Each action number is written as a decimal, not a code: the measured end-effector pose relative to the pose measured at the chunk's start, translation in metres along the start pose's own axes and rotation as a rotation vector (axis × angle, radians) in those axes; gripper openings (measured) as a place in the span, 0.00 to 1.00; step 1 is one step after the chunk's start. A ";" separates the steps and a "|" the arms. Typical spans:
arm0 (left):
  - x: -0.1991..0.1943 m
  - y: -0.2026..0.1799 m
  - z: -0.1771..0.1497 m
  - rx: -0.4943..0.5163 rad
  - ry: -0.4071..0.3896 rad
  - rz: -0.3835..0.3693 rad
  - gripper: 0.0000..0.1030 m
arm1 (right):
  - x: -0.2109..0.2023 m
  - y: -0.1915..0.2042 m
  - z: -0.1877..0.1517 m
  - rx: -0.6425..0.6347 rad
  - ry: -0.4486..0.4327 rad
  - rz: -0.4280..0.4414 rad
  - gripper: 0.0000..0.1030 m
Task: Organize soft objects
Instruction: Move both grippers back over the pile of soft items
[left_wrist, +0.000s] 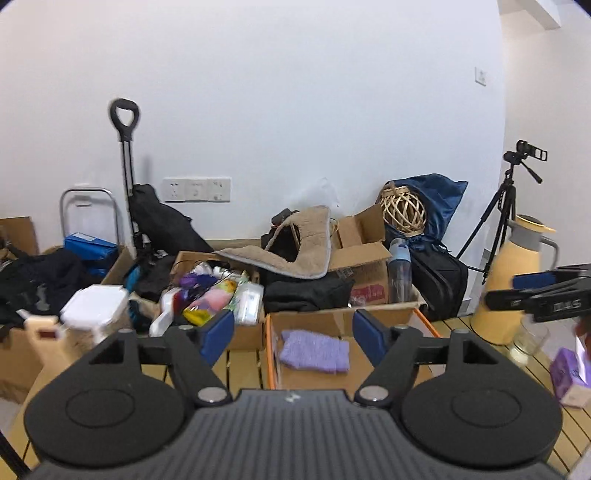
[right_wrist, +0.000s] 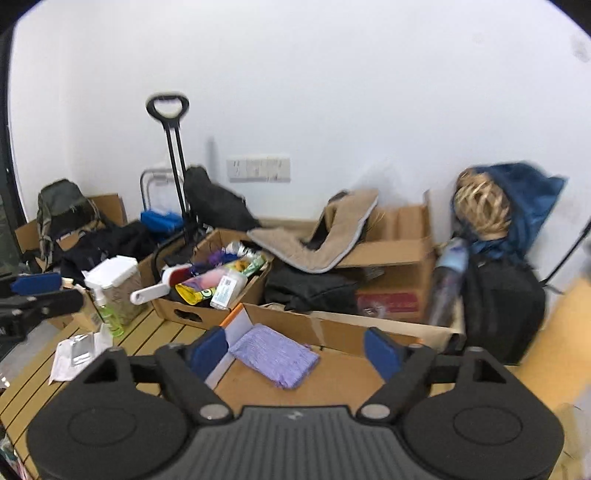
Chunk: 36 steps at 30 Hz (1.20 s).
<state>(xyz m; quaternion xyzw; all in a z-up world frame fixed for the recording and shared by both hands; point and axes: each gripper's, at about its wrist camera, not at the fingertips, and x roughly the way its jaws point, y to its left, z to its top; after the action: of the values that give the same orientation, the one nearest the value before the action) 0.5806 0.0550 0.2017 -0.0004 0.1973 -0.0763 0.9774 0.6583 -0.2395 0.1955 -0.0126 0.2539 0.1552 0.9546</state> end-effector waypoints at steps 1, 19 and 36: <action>-0.019 -0.002 -0.011 0.002 -0.013 0.004 0.72 | -0.019 -0.002 -0.011 0.003 -0.016 -0.006 0.81; -0.235 -0.055 -0.244 -0.143 -0.138 -0.043 0.99 | -0.256 0.065 -0.286 -0.078 -0.335 -0.151 0.95; -0.120 -0.104 -0.268 0.061 -0.001 -0.054 1.00 | -0.168 0.047 -0.331 0.045 -0.215 -0.174 0.98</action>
<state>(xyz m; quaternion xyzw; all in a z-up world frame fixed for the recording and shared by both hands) 0.3524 -0.0222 0.0043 0.0242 0.1945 -0.1084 0.9746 0.3470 -0.2777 -0.0077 0.0037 0.1515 0.0667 0.9862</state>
